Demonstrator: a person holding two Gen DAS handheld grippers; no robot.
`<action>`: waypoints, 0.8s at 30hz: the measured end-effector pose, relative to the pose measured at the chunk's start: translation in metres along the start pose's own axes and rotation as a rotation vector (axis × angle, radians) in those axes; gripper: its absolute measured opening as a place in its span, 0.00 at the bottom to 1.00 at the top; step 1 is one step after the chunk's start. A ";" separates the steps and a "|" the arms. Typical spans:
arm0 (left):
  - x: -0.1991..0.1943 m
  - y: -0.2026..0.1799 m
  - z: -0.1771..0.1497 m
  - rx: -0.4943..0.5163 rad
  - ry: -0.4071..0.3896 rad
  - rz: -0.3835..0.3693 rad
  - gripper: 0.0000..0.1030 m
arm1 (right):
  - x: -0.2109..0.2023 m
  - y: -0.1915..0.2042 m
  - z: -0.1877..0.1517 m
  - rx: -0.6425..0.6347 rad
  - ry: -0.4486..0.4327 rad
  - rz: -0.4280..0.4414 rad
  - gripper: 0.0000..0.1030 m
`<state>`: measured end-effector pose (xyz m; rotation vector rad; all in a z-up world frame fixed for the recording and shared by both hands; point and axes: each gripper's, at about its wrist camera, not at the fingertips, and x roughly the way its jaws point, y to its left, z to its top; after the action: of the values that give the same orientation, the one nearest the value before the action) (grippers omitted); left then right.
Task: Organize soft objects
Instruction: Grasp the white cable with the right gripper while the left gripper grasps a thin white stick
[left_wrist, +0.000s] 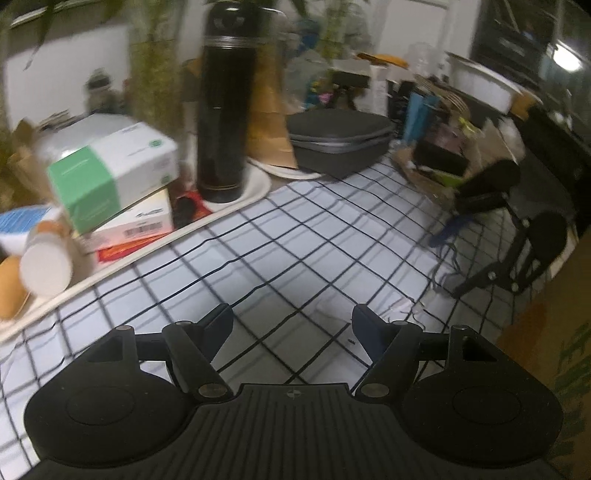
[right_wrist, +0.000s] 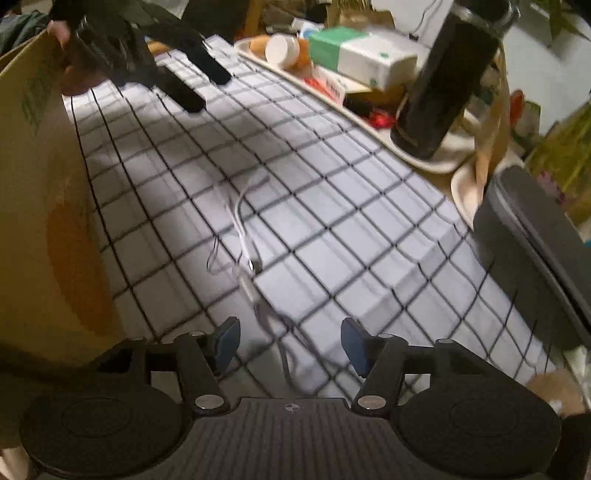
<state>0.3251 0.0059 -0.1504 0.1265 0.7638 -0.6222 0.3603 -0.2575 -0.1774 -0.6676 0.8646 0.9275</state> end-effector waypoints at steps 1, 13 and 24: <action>0.003 -0.002 0.000 0.026 0.003 -0.013 0.68 | 0.003 -0.002 0.003 0.004 -0.003 0.011 0.61; 0.042 -0.023 -0.002 0.238 0.010 -0.155 0.68 | 0.022 -0.005 0.001 0.018 0.053 0.102 0.07; 0.076 -0.047 -0.007 0.393 0.040 -0.232 0.54 | 0.005 -0.014 -0.013 0.045 0.070 0.078 0.07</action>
<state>0.3357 -0.0666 -0.2022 0.4164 0.6927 -0.9897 0.3702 -0.2723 -0.1863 -0.6338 0.9765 0.9567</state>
